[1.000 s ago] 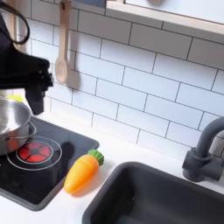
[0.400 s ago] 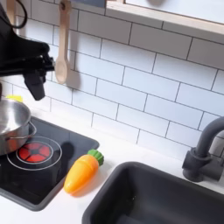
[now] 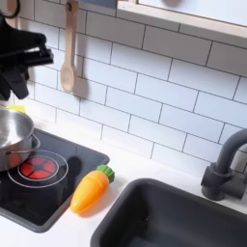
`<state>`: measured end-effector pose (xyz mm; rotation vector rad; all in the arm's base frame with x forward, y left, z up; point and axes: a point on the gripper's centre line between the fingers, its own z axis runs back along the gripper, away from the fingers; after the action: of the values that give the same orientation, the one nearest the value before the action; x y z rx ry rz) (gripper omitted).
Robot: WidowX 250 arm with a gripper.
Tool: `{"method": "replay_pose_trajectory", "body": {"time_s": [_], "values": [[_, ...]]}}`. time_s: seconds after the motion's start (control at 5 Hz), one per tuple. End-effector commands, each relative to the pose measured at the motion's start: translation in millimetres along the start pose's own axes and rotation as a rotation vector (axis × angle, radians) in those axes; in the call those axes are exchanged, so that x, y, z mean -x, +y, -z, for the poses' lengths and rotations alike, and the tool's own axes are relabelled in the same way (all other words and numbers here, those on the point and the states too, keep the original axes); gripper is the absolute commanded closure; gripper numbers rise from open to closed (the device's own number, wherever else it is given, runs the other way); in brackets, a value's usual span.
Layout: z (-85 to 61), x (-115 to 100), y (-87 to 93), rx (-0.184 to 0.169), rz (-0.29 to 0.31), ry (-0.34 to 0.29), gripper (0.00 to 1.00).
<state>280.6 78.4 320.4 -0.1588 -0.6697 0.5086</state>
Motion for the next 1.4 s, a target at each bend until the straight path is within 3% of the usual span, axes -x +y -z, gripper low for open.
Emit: {"method": "replay_pose_trajectory", "body": {"time_s": [0.0,0.2,0.4,0.6,1.0,1.2], "values": [[-0.7,-14.2,-5.4,0.065,-0.027,-0.072,1.00],[5.9,-8.8,-7.4,0.114,-0.026,-0.076,1.00],[19.5,-0.2,-9.1,0.128,-0.027,-0.082,1.00],[25.1,-8.0,-3.5,0.100,-0.063,-0.109,1.00],[32.8,-34.0,-0.4,0.075,-0.155,-0.183,1.00],[28.3,-44.4,5.0,0.057,-0.181,-0.215,1.00]]}}
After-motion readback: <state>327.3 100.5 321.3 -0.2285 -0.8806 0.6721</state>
